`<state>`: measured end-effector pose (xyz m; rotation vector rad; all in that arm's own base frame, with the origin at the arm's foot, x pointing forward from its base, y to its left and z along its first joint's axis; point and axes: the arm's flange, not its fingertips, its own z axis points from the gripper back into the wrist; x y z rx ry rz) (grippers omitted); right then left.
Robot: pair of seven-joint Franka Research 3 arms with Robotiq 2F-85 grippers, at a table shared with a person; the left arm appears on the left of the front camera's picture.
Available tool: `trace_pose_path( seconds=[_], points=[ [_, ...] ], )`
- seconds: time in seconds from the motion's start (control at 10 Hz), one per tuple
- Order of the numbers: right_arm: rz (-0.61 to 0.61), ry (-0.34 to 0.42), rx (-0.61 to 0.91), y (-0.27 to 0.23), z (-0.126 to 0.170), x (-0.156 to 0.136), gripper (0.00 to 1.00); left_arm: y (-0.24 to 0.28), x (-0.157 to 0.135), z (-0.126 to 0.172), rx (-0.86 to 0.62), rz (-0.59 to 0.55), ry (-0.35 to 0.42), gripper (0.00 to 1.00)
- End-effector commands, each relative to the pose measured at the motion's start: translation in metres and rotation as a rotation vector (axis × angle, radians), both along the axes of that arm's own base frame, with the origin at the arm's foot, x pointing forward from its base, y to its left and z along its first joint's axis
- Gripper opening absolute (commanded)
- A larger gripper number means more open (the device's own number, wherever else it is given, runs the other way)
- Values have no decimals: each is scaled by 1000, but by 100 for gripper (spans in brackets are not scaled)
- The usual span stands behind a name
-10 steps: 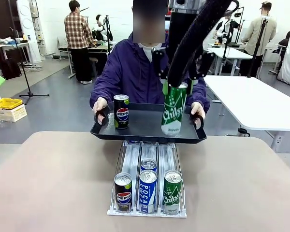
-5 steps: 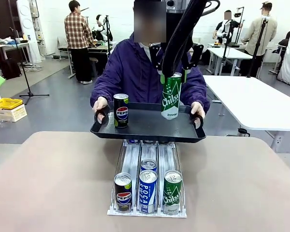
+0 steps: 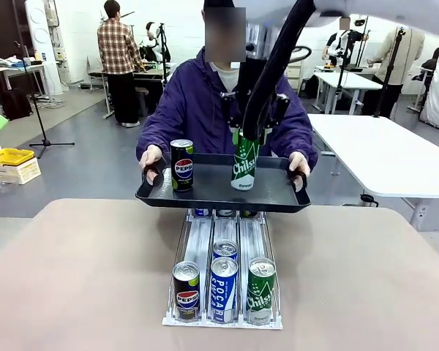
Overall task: Retrieve and hand over the desired beverage to the person.
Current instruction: Place the picked can on the Handle tray extended by the person.
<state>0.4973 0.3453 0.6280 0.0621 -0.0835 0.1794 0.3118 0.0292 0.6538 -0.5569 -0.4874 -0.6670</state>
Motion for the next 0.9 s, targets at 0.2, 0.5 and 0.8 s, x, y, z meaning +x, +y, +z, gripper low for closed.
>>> trace_pose_path(
  seconds=[0.2, 0.5, 0.8],
  points=[
    [28, 62, 21, -2, -25, 5, 58, 1, 0, 0, -15, -11, -8, 100],
    [34, 74, 14, 2, -30, 9, 58, 1, 0, 0, -15, -11, -8, 100],
    [60, 67, 14, 3, -29, 8, 100, 1, 0, 0, -15, -11, -8, 100]
  ],
)
